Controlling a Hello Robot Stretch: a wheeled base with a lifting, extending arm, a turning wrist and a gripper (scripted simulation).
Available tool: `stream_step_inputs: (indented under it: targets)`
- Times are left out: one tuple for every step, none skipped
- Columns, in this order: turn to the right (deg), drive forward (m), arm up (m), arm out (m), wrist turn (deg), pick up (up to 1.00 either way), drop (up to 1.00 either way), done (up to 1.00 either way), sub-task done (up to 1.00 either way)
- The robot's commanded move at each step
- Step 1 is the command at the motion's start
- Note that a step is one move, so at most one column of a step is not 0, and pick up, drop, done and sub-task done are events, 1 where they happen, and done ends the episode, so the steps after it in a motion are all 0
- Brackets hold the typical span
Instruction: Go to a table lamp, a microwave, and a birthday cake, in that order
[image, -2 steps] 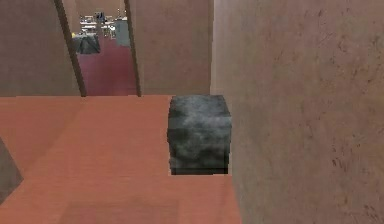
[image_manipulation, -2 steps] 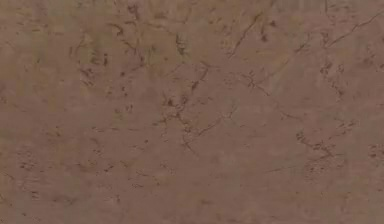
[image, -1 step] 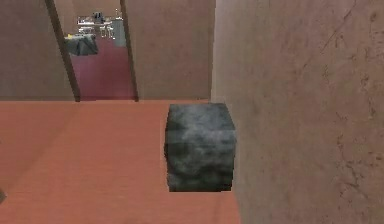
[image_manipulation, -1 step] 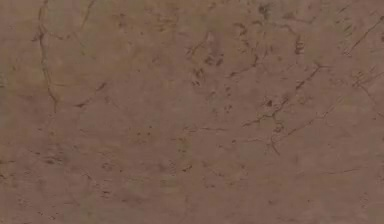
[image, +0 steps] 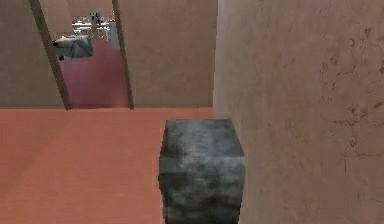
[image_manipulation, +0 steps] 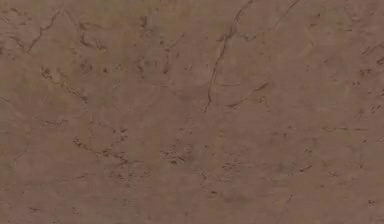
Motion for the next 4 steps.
stream_step_inputs:
  targets:
    - [-24.0,0.0,0.0,0.0,0.0,0.0,0.0,0.0,0.0]
    - [0.0,1.0,0.0,0.0,0.0,0.0,0.0,0.0,0.0]
    - [-12.0,0.0,0.0,0.0,0.0,0.0,0.0,0.0,0.0]
    - [0.0,0.15,0.0,0.0,0.0,0.0,0.0,0.0,0.0]
